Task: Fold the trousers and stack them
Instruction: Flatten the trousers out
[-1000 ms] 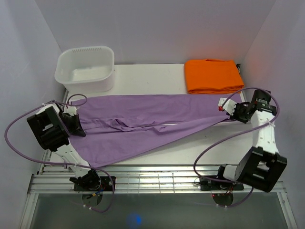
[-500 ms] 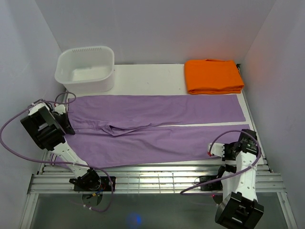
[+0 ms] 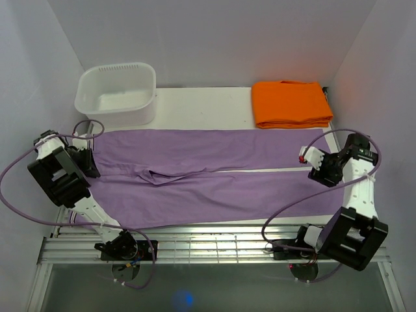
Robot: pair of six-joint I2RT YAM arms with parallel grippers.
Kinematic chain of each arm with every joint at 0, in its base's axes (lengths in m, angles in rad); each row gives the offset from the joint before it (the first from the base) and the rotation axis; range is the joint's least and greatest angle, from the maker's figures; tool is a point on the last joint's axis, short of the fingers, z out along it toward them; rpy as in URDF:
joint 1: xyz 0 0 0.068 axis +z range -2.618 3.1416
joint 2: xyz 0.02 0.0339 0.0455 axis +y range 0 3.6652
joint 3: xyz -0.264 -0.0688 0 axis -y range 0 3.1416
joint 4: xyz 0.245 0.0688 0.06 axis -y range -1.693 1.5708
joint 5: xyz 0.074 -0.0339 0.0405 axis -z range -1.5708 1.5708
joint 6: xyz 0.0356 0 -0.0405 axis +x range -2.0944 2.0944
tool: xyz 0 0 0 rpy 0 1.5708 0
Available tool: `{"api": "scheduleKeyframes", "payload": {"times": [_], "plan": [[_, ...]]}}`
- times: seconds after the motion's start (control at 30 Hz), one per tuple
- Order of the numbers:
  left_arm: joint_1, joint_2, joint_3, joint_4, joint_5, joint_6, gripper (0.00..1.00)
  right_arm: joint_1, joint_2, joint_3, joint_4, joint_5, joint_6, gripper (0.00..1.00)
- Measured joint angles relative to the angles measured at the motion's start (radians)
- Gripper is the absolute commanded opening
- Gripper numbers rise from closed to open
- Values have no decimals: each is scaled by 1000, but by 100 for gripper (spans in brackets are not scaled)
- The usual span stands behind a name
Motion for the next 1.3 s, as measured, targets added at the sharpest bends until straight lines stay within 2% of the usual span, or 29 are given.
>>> {"api": "scheduleKeyframes", "payload": {"times": [0.17, 0.3, 0.43, 0.57, 0.7, 0.87, 1.07, 1.3], "plan": [[-1, -96, -59, -3, 110, 29, 33, 44, 233, 172, 68, -75, 301, 58], [-16, -112, -102, 8, 174, 31, 31, 122, 414, 287, 164, -100, 537, 54], [-61, -113, -151, 35, 215, 18, 30, 200, 533, 319, 275, -87, 726, 51], [-147, -124, -187, 81, 214, -3, 30, 243, 637, 324, 347, -39, 846, 46], [-234, -143, -192, 132, 190, -21, 29, 237, 705, 310, 386, 57, 864, 46], [-304, -144, -192, 179, 135, -31, 28, 189, 665, 241, 423, 113, 818, 45], [-385, -125, -251, 227, 52, -25, 24, 103, 596, 158, 421, 179, 698, 43], [-467, -187, -354, 230, 40, 24, 24, 6, 570, 131, 351, 233, 550, 38]]}}
